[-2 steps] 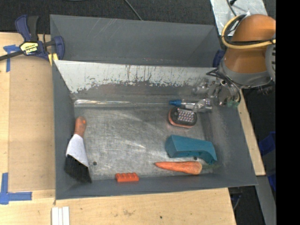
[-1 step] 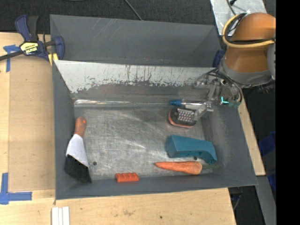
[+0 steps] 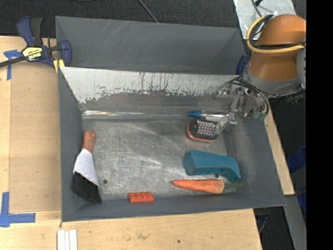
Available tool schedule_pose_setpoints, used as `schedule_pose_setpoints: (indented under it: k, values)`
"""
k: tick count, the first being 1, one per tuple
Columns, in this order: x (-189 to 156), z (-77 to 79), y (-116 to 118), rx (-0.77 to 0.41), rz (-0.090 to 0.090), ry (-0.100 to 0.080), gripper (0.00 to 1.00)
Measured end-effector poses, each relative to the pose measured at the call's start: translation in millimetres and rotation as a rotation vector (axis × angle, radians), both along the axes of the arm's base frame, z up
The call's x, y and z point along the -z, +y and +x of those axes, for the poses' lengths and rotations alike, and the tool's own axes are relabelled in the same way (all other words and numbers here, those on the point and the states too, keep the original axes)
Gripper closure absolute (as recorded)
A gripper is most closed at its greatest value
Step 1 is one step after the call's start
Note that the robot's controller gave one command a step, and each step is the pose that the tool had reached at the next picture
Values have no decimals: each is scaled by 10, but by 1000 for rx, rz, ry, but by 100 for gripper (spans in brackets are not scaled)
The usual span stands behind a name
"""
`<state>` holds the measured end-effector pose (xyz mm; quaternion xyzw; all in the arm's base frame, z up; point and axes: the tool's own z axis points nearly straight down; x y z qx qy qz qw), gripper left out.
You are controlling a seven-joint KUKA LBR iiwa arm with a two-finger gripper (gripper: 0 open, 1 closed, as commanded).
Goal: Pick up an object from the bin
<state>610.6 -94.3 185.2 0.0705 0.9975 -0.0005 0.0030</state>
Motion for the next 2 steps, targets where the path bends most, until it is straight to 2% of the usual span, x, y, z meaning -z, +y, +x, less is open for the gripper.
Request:
schedule_pose_setpoints:
  k: [1,2]
  values:
    - [41,-2,-2,2,-1,-3,0]
    - [747,1,2,43,1,-3,0]
